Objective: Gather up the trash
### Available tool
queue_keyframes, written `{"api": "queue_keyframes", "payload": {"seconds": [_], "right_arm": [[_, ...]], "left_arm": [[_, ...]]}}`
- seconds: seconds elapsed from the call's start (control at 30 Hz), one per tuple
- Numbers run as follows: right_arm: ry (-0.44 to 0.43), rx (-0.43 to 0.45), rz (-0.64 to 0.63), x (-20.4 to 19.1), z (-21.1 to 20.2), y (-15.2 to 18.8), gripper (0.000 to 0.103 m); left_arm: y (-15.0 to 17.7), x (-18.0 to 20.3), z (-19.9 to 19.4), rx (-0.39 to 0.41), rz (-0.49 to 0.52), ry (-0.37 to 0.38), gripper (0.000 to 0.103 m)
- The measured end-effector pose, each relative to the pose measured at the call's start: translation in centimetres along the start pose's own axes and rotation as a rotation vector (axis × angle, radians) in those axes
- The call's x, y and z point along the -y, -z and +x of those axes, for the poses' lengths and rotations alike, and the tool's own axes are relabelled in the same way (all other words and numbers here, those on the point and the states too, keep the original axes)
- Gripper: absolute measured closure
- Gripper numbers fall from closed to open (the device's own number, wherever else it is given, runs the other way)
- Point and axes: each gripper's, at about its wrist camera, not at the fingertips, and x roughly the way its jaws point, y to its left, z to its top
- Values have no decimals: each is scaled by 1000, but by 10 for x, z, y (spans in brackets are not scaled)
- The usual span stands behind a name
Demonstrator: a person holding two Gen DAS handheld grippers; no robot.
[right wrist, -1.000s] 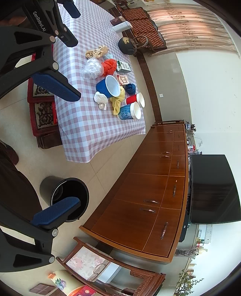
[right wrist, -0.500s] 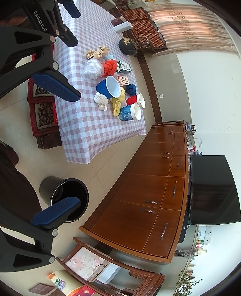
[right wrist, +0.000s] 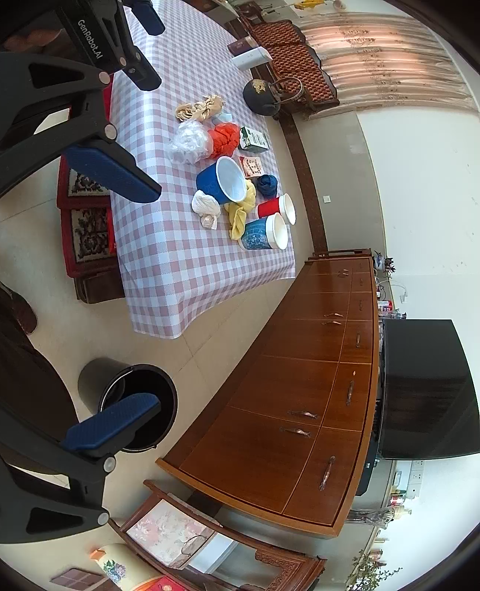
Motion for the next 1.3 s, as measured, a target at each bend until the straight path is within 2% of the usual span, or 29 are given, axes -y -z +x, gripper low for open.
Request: {"api": "queue_keyframes", "payload": {"seconds": [0.5,0.97,1.3], "right_arm": [[-71,-33,-63,-37,41,-13,0],[-106,-57,-99,-67,80,-33,0],[-136,-79,-111,-91,122,-50,0]], "left_arm": [[-17,-42,32,-12,-69,-88,0],[-35,-66,65,-25,-95,-121,0],[-55,-80,110,-41,-113,-129,0]]}}
